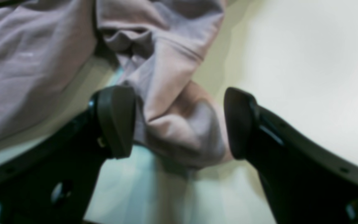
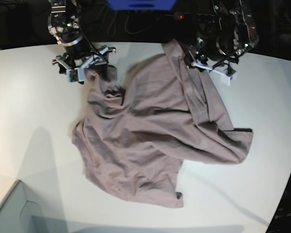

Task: Layout the t-shirt on the table in an organized manner, then fold the t-shirt properly

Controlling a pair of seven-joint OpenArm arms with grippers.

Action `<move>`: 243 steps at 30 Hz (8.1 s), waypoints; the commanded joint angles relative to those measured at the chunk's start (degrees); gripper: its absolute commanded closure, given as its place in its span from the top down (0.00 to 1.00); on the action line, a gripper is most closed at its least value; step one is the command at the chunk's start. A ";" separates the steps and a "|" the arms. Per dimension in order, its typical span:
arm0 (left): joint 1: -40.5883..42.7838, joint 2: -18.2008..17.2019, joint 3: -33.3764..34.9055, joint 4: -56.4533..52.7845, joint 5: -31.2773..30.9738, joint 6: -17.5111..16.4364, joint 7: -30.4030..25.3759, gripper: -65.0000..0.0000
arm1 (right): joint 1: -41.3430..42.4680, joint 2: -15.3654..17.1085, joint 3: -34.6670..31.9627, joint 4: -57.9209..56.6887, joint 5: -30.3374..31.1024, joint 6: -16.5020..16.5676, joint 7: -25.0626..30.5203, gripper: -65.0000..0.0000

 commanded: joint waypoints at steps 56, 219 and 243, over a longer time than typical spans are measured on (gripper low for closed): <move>-5.54 -6.12 -19.18 -0.06 -1.89 0.03 -7.63 0.66 | 4.54 3.66 5.41 4.27 0.82 0.34 2.14 0.00; -27.34 -14.83 13.26 -26.26 10.59 0.03 -32.86 0.60 | 13.68 7.52 7.79 0.14 0.65 1.84 1.70 0.00; -30.86 -14.56 13.61 -30.21 10.15 -0.06 -32.95 0.02 | 14.30 7.52 7.88 0.14 0.56 1.84 1.61 0.00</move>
